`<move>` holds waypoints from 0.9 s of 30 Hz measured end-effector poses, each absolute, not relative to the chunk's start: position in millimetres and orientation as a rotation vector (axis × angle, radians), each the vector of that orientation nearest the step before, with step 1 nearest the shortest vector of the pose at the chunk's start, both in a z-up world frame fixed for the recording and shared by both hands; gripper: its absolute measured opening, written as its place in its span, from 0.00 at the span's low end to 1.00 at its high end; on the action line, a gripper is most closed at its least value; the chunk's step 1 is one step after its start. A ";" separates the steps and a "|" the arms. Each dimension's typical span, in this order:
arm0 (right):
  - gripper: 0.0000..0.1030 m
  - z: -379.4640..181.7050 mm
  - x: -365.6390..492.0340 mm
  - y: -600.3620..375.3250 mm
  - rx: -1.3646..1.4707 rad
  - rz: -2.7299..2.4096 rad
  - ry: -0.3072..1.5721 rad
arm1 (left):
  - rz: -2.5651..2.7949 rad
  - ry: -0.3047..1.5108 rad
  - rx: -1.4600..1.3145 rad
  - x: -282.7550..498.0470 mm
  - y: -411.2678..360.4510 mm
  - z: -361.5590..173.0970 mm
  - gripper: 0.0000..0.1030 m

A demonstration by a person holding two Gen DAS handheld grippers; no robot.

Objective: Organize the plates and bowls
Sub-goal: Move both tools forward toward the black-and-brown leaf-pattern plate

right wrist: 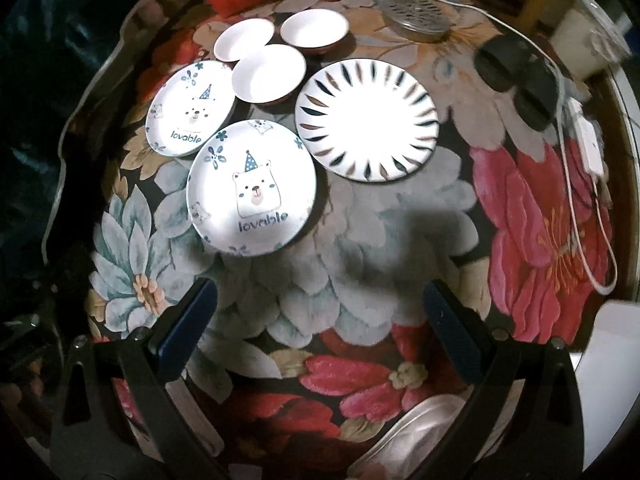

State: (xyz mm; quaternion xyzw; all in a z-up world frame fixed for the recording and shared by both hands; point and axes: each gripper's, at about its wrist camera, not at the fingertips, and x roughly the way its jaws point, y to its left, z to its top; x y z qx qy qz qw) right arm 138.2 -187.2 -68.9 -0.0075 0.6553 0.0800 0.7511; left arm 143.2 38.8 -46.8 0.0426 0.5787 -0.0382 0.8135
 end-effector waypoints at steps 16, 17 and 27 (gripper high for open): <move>1.00 -174.2 208.6 -208.4 0.016 0.264 1.517 | -0.029 1.254 -0.018 190.0 72.5 -157.7 0.94; 1.00 -177.4 211.2 -215.6 0.034 0.251 1.497 | -0.041 1.239 0.003 192.6 67.7 -159.5 0.94; 0.97 -194.7 256.8 -294.8 0.200 0.123 1.367 | -0.203 1.180 -0.099 264.0 -18.9 -170.3 0.85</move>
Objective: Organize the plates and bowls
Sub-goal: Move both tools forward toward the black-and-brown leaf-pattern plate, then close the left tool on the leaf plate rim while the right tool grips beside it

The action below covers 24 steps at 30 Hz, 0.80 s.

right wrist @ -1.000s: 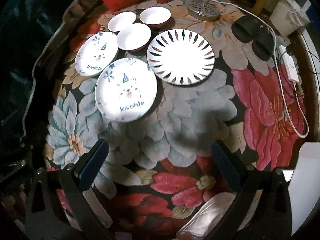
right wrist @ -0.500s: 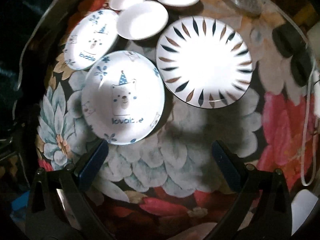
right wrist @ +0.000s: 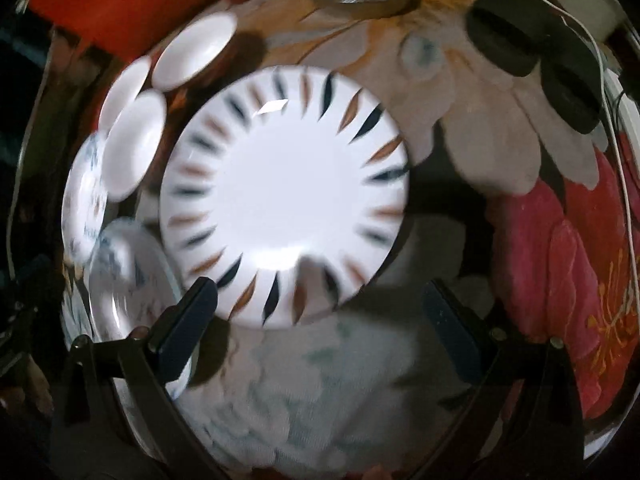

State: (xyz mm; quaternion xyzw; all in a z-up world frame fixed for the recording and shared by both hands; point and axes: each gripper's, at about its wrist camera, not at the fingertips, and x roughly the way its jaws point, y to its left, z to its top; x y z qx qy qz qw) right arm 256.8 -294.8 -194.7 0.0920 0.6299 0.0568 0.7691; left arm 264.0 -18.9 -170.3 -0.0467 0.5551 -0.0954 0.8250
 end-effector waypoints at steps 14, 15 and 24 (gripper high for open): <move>0.68 -222.9 294.7 -335.4 0.340 0.222 1.297 | -0.237 1.280 -0.104 317.8 -90.2 -221.2 0.48; 0.67 -224.8 295.1 -336.9 0.337 0.229 1.300 | -0.231 1.289 -0.101 320.2 -91.0 -225.1 0.44; 0.39 -241.8 310.4 -336.4 0.310 0.245 1.321 | -0.191 1.340 -0.079 335.9 -92.2 -253.9 0.21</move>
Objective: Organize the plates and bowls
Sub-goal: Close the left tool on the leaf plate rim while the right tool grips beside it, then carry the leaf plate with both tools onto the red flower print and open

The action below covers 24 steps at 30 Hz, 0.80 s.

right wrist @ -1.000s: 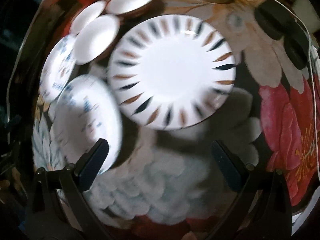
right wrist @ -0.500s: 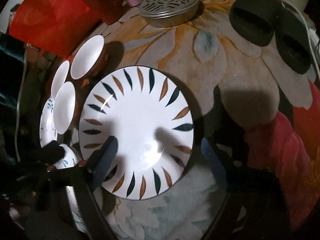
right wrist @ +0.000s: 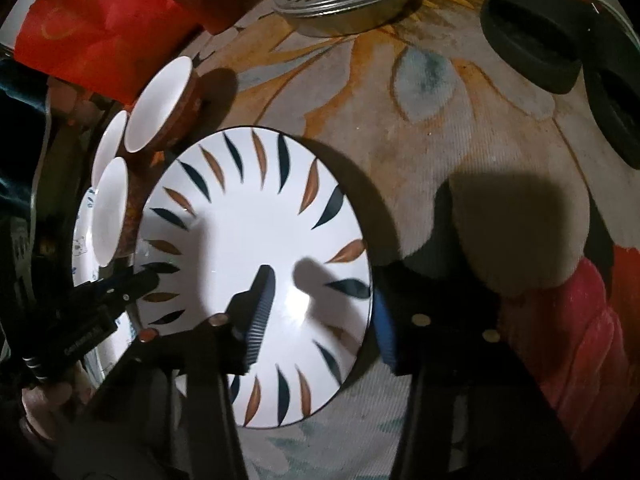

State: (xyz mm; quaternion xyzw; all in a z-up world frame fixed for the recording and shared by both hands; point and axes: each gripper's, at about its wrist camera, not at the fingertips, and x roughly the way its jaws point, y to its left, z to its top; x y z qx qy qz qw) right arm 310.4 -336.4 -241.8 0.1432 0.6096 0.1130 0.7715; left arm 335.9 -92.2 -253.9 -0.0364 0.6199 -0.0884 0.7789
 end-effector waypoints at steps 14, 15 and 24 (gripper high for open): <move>0.19 -241.3 310.8 -349.4 0.305 0.229 1.293 | -0.258 1.340 -0.015 331.8 -104.8 -250.5 0.16; 0.18 -239.2 309.4 -351.2 0.306 0.227 1.288 | -0.262 1.336 -0.016 329.6 -105.8 -249.2 0.16; 0.18 -228.1 279.9 -387.4 0.360 0.196 1.296 | -0.324 1.285 0.017 312.7 -138.7 -223.3 0.16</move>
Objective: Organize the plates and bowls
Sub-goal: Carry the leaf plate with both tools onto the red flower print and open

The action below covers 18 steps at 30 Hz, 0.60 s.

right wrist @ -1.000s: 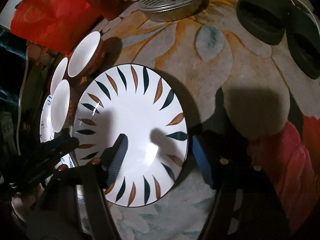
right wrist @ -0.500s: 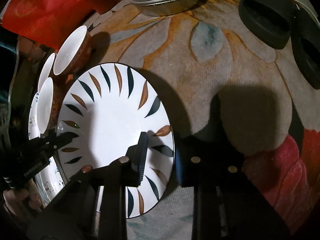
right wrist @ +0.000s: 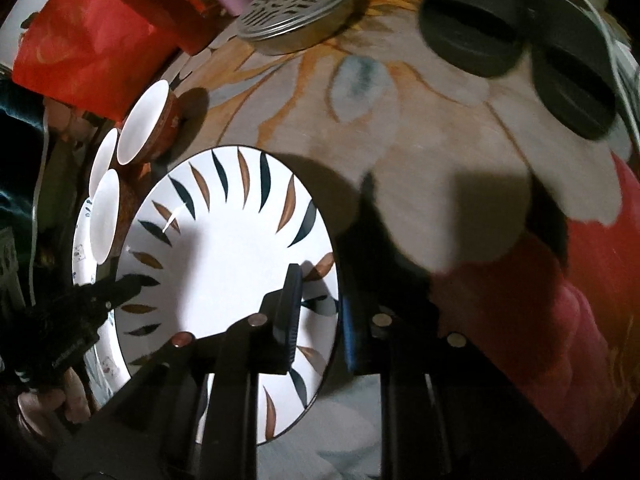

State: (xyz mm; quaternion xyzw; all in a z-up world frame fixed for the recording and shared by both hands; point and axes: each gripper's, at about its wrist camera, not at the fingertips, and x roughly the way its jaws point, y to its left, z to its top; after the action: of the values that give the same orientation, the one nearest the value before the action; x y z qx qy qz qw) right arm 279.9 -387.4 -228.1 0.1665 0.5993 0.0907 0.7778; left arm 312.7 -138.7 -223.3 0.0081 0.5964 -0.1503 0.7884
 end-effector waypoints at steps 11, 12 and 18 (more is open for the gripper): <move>0.18 -218.2 193.1 -481.3 0.439 0.072 1.321 | -0.526 1.292 0.126 267.2 -240.8 -221.4 0.16; 0.18 -218.7 183.0 -492.9 0.450 0.051 1.326 | -0.544 1.296 0.135 262.4 -250.2 -222.5 0.16; 0.19 -219.3 140.2 -540.3 0.472 -0.050 1.345 | -0.637 1.322 0.181 232.5 -299.4 -227.8 0.16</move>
State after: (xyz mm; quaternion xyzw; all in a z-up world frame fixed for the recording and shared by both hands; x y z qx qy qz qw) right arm 140.2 -540.3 -219.3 0.2165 0.6168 -0.0230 0.7564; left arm 232.5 -299.4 -227.8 0.0823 0.6024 -0.2902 0.7390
